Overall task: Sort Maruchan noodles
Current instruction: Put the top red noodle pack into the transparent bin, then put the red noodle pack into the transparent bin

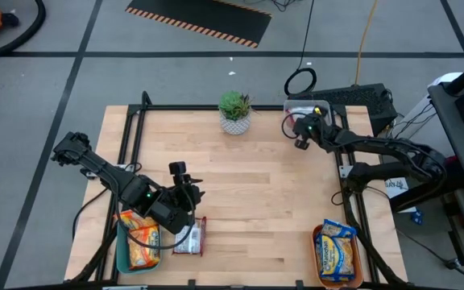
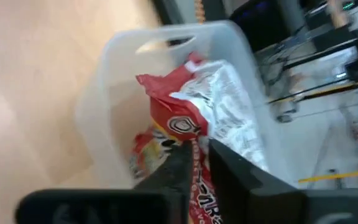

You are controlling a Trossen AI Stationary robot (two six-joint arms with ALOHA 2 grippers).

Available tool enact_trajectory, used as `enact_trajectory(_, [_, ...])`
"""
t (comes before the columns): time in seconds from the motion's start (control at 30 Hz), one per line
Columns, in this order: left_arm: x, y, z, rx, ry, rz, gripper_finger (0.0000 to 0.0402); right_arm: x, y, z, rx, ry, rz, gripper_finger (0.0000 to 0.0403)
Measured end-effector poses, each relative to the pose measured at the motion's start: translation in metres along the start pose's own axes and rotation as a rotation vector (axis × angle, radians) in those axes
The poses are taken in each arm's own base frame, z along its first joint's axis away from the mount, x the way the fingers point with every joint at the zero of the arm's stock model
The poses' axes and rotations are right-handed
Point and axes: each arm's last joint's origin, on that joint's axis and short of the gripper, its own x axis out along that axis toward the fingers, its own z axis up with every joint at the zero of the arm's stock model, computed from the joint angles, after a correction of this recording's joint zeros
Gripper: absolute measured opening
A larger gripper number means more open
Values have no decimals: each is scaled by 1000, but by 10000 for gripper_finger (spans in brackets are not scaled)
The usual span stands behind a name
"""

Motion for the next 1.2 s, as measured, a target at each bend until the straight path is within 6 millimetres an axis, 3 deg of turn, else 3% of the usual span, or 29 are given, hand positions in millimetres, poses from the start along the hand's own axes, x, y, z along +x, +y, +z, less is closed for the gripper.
enact_trajectory(0.23, [0, -2, -1, -20, 20, -53, 177, -8, 0, -2, 110, 2, 32, 133])
enact_trajectory(0.47, [0, -2, -1, -43, 31, -81, 177, -35, 1, 5, 166, -166, 155, 187])
enact_trajectory(0.8, [0, -2, -1, -71, 33, -82, 177, -74, -2, 16, 272, -395, 210, 196])
enact_trajectory(1.2, [0, -3, 1, -124, 20, -89, 177, -118, -4, 47, 351, -606, 389, 196])
